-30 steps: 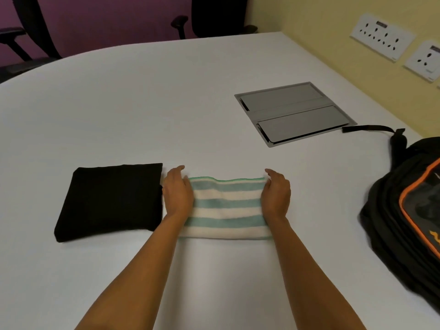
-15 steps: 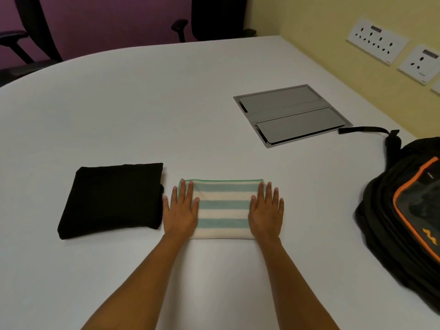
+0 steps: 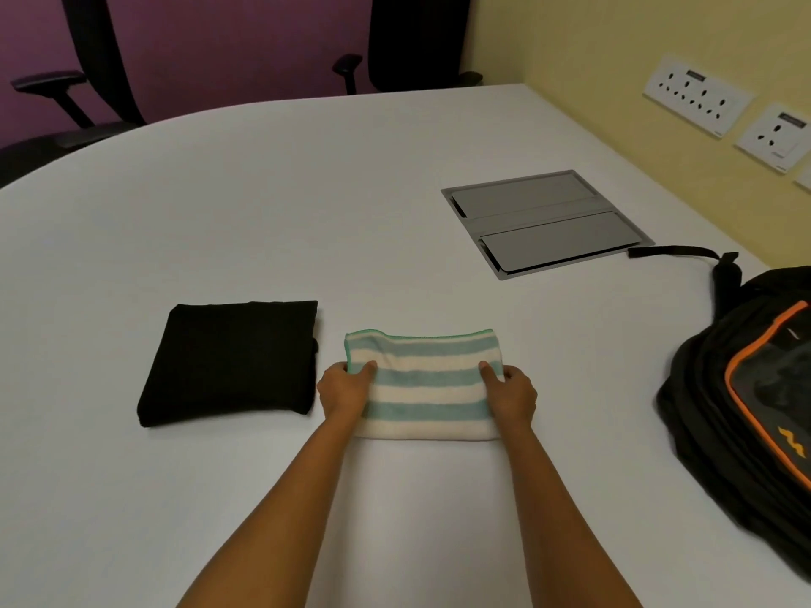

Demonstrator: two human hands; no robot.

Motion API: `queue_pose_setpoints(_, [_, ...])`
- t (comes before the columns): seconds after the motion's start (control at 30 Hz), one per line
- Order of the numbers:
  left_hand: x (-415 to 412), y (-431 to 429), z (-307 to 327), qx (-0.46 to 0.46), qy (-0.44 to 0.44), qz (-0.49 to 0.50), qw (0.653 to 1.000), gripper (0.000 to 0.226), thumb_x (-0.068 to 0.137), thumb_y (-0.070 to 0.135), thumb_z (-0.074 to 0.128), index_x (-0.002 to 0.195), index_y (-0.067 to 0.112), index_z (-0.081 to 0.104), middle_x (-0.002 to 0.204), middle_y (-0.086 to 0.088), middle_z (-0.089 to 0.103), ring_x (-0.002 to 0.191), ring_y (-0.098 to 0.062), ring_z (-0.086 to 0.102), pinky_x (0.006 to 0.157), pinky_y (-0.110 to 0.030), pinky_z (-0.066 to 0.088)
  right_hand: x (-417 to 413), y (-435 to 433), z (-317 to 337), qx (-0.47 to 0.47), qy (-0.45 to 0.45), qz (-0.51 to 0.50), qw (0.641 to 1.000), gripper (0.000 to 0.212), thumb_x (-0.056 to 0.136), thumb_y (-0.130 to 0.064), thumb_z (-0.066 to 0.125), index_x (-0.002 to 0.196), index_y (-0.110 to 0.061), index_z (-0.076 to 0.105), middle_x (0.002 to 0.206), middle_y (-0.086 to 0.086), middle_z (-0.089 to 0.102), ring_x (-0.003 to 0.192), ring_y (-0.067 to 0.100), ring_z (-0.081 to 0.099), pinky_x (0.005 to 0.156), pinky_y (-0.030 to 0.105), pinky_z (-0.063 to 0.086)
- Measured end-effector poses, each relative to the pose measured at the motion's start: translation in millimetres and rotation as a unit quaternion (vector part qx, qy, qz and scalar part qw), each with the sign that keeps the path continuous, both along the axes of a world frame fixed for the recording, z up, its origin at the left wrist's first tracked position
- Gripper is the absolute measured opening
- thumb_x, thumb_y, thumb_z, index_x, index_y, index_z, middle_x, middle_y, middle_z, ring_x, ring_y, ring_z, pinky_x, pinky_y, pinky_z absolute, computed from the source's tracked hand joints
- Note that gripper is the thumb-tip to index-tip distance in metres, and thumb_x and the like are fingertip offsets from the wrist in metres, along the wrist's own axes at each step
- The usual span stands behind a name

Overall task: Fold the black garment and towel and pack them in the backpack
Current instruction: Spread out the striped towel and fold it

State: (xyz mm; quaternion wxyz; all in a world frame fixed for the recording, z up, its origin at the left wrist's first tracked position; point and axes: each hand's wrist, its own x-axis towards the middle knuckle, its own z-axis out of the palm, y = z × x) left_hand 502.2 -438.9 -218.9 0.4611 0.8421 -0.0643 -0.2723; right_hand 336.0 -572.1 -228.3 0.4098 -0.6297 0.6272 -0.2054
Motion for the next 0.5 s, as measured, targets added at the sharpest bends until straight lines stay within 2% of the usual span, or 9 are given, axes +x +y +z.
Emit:
queue_pose_setpoints(0.1, [8.9,3.0,13.8,-0.026,-0.012,-0.001,1.000,0.037,0.089,0.028,0.062,0.115,0.003,0.058,0.113,-0.014,0.062,0.095,-0.023,0.058,0.076,-0.029,0.045,1.6,1.5,11.0,-0.004,-0.041,-0.002,0.999,0.038,0.094,-0.034,0.053,0.115,-0.002,0.056,0.113,0.016,0.062,0.096,0.027,0.058,0.074,0.028,0.039])
queue_pose_setpoints(0.2, [22.4,10.8,36.3,-0.044,-0.043,0.009,0.998,0.037,0.091,0.027,0.060,0.119,0.005,0.054,0.116,-0.013,0.060,0.097,-0.022,0.056,0.077,-0.030,0.043,13.9,8.0,29.5,0.005,-0.077,-0.006,0.997,0.035,0.095,-0.032,0.051,0.119,-0.006,0.050,0.116,0.013,0.059,0.104,0.030,0.056,0.082,0.031,0.042])
queue_pose_setpoints(0.33, [52.6,32.5,65.1,-0.026,-0.105,0.030,0.994,0.039,0.095,0.030,0.052,0.126,0.006,0.052,0.123,-0.016,0.058,0.111,-0.031,0.054,0.082,-0.032,0.039,50.4,23.9,55.2,0.004,-0.141,0.007,0.990,0.035,0.094,-0.030,0.055,0.120,-0.008,0.050,0.119,0.013,0.058,0.108,0.030,0.057,0.089,0.035,0.046])
queue_pose_setpoints(0.5, [100.6,73.4,83.2,-0.040,-0.154,0.077,0.984,0.041,0.096,0.032,0.049,0.127,0.005,0.054,0.123,-0.018,0.059,0.113,-0.034,0.054,0.086,-0.034,0.041,107.2,57.6,82.9,-0.015,-0.185,0.061,0.981,0.035,0.095,-0.032,0.053,0.121,-0.009,0.047,0.112,0.009,0.057,0.095,0.022,0.055,0.079,0.029,0.045])
